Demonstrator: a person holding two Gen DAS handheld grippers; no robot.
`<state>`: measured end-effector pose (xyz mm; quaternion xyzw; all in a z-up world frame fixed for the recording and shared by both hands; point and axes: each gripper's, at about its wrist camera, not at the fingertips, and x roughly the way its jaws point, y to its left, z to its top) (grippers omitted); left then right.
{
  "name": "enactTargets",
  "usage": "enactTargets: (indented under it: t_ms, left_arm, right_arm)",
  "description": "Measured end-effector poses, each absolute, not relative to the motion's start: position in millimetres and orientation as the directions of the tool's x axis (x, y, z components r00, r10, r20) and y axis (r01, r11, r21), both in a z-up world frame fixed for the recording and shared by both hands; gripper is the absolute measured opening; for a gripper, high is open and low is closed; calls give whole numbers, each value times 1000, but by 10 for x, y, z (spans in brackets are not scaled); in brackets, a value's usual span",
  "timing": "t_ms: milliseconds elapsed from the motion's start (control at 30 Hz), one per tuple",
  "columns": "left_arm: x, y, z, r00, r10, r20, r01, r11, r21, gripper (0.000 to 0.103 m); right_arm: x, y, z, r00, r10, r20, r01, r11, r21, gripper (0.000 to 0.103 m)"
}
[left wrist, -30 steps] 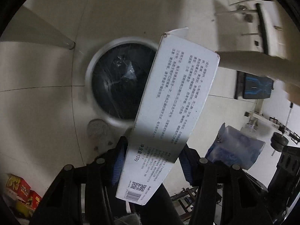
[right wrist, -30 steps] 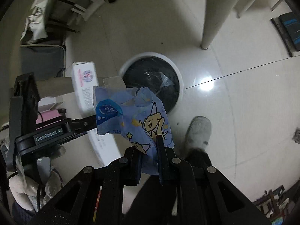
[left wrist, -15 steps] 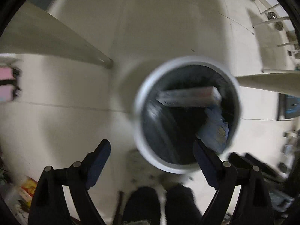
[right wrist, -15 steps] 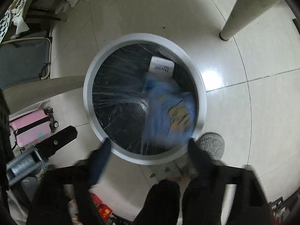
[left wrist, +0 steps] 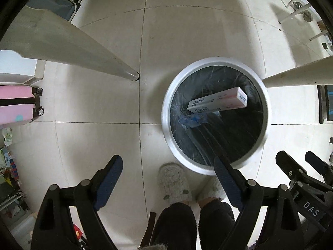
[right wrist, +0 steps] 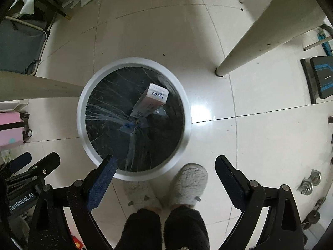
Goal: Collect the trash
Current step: 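Carry both items over the trash bin and open both grippers to drop them, then grasp the silver foil pack with the right gripper while the left grasps the blister pack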
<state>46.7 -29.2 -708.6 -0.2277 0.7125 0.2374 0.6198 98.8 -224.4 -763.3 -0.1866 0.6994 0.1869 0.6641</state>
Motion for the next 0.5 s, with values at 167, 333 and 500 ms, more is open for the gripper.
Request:
enactTargets:
  t_ms: [167, 333, 500]
  left_arm:
    - [370, -369, -6807, -125, -33, -992, -613, 789, 51, 89]
    - [218, -407, -6417, -127, -41, -991, -625, 779, 48, 89]
    - [29, -437, -5945, -128, -63, -990, -645, 764, 35, 89]
  right_arm:
    - [898, -2274, -7309, -19, -17, -1000, -516, 857, -4, 97]
    - [771, -2336, -6844, -7, -10, -1000, -507, 862, -5, 97]
    - [599, -2404, -6283, -11, 1, -1000, -497, 868, 7, 97]
